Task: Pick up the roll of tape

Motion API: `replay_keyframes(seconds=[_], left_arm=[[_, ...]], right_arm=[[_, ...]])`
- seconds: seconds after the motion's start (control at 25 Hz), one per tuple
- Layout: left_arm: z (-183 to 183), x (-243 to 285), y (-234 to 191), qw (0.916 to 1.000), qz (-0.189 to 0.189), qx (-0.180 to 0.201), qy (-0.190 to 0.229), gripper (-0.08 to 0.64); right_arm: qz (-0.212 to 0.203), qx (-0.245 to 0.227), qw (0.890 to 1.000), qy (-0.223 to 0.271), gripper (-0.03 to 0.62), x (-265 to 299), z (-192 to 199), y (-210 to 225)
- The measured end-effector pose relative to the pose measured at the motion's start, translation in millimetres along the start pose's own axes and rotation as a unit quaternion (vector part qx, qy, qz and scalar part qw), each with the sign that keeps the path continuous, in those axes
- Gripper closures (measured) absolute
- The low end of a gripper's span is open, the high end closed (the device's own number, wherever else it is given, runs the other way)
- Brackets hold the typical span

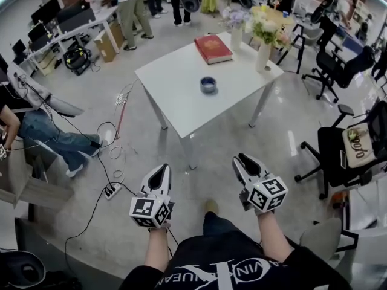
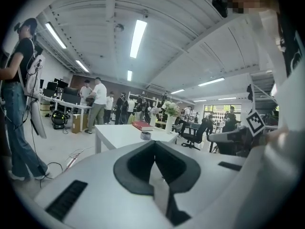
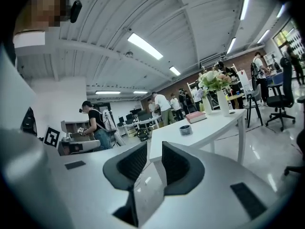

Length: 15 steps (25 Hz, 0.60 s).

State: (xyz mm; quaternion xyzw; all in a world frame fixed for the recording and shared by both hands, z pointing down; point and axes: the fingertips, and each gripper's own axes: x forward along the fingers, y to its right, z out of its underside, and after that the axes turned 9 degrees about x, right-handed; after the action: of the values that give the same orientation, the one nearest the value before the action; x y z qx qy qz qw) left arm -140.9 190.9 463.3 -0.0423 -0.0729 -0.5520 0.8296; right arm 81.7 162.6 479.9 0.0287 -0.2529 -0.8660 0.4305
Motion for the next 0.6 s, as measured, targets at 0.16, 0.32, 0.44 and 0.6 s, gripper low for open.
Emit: replay_keyframes(seconds=[0.16,0.32,0.44,0.6], left_arm=[[-13.1,37.6,-13.2,1.0,0.0,0.0,0.003,0.557],[-20.1,70.0,-25.5,1.0,-0.002,-0.001,0.003,0.557],[-27.5,93.3,-32.0,0.9999,-0.003,-0.002,0.011,0.557],[-33.3,119.4,-33.1,0.9999,0.0,-0.003,0.014,0.557]], right_arm=[[-0.005,0.003,1.0,0.004,0.503,29.8,-21.9,20.6],[-0.012,0.003,1.0,0.003,0.503,55.6,-36.5,37.6],[-0.016,0.003,1.0,0.006,0.503,71.3,-49.6,50.9],[-0.018,0.004,1.0,0.007,0.503,86.7,-66.5,67.8]])
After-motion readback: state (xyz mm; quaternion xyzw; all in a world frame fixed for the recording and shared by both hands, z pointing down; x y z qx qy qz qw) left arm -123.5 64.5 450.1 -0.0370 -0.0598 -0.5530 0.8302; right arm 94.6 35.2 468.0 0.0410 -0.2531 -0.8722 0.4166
